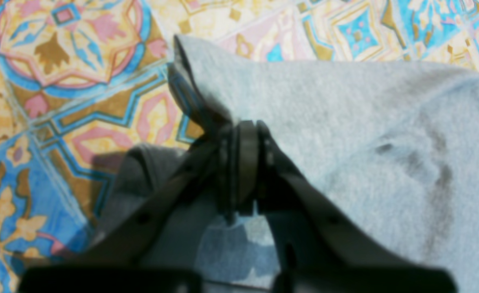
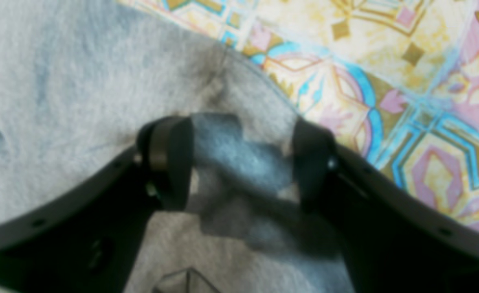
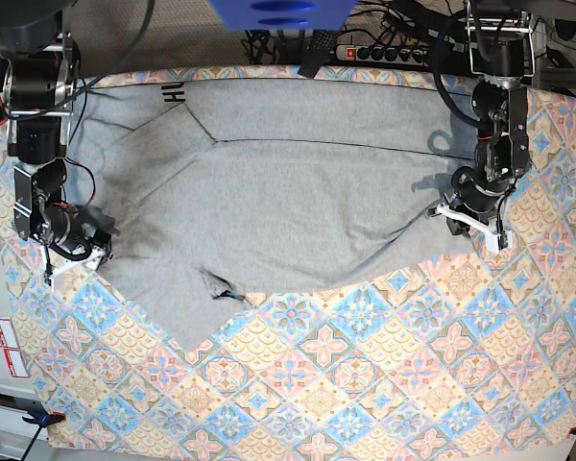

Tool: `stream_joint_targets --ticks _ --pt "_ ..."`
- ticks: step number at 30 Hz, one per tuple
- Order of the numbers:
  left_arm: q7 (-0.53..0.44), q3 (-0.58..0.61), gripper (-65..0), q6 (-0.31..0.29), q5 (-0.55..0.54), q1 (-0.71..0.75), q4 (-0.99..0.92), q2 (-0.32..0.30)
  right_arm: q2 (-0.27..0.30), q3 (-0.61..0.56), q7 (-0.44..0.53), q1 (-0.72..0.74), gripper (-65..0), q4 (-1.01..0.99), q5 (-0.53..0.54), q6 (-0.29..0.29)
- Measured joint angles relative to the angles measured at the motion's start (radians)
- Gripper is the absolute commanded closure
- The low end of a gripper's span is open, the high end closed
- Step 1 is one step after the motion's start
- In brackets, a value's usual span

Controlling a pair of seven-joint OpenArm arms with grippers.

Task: Fold the T-shirt properly
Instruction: 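Grasp the hem corners with both grippers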

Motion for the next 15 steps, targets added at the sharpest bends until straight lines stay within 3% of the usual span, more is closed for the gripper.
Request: stream_joint_targets --ticks 6,15 --pt "0.047 0.0 0.0 0.0 0.001 -0.006 0.002 0.0 -0.002 0.038 -0.002 -0.002 -38.2 0.001 -0.002 0.01" --pt "0.044 0.0 0.0 0.0 0.0 -0.008 0.002 0.003 0.026 0.041 0.029 -0.006 -38.2 -0.006 -0.005 0.002"
